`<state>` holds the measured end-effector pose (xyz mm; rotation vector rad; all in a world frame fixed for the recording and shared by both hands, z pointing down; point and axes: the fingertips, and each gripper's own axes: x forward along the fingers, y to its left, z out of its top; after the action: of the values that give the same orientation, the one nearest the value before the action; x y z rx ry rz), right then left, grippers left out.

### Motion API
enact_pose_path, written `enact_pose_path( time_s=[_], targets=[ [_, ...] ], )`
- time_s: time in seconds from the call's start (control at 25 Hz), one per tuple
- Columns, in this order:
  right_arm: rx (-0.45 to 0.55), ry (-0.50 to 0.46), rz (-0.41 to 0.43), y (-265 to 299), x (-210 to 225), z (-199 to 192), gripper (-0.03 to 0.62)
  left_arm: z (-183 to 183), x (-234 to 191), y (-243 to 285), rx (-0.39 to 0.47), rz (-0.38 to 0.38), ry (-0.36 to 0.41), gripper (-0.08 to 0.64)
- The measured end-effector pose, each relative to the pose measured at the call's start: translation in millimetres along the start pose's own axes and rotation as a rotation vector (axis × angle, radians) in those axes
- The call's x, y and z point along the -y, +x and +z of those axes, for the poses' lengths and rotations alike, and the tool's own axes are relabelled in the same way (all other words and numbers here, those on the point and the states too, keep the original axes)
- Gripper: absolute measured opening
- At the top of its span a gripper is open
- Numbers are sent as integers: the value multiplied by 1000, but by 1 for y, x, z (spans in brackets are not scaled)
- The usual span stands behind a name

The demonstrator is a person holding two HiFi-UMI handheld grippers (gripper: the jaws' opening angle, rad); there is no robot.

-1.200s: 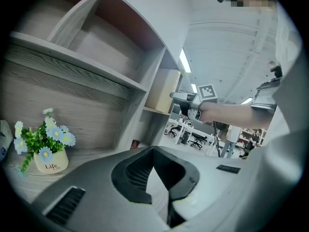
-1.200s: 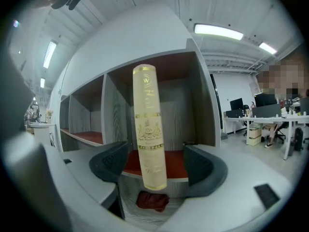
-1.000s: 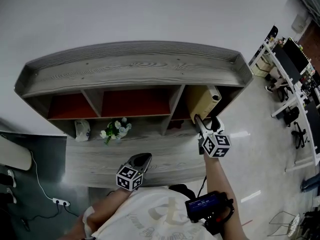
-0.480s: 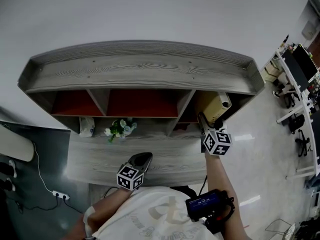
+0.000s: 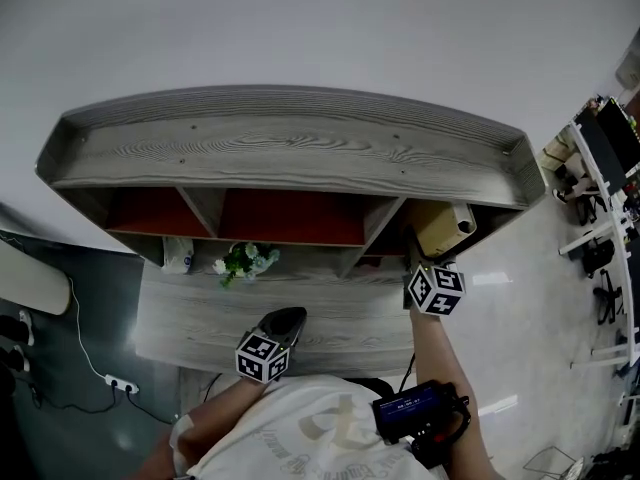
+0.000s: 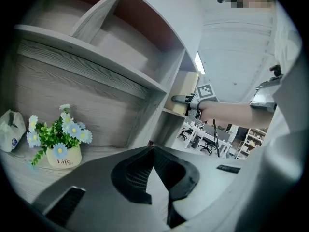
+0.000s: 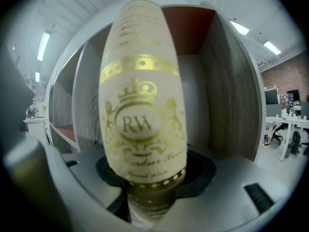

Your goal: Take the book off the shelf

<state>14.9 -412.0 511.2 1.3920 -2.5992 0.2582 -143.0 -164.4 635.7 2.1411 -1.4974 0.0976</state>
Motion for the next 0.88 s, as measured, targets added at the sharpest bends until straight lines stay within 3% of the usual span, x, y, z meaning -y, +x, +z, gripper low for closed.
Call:
enact_pose_path(
  time_s=[0.88],
  targets=[
    [29,13,119,-18,4,-2,216,-2,18,8,-8,5,18,1]
  ],
)
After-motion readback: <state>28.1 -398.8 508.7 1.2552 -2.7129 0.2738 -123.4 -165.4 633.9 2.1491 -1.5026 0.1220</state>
